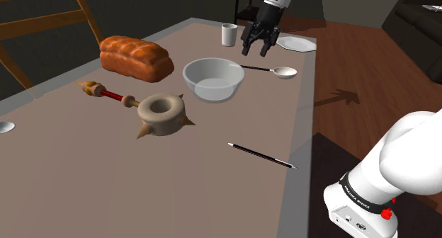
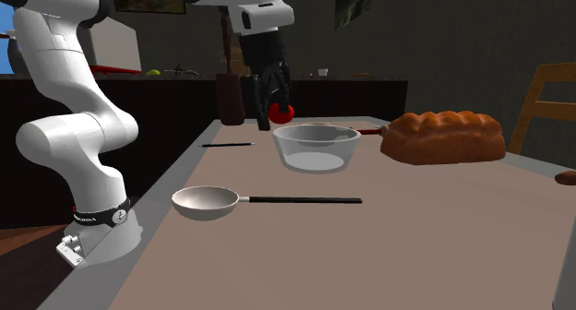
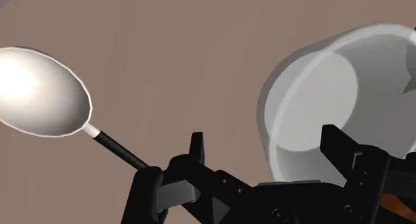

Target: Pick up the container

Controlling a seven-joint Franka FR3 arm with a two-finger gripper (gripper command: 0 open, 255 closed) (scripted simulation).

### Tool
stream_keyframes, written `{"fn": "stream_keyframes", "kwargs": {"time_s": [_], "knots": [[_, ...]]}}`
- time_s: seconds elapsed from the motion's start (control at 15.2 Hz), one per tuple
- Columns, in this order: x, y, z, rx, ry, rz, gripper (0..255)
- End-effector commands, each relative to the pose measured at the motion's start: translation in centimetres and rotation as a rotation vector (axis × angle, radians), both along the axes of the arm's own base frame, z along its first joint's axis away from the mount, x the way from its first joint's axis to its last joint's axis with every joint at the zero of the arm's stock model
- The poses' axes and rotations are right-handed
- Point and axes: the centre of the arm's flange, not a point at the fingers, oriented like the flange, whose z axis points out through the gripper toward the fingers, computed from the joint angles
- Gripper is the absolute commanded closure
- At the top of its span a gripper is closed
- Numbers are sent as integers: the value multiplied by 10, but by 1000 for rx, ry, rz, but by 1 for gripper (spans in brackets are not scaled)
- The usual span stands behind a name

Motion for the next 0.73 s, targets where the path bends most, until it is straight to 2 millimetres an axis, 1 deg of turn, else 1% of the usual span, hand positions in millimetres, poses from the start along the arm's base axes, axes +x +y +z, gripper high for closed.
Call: {"fn": "stream_keyframes", "kwargs": {"time_s": [0.0, 0.2, 0.26, 0.66], "knots": [[18, 10, -15, 38, 18, -7, 0], [48, 25, -34, 94, 43, -14, 0], [53, 28, -37, 102, 46, -16, 0], [53, 28, -69, 102, 46, -16, 0]]}}
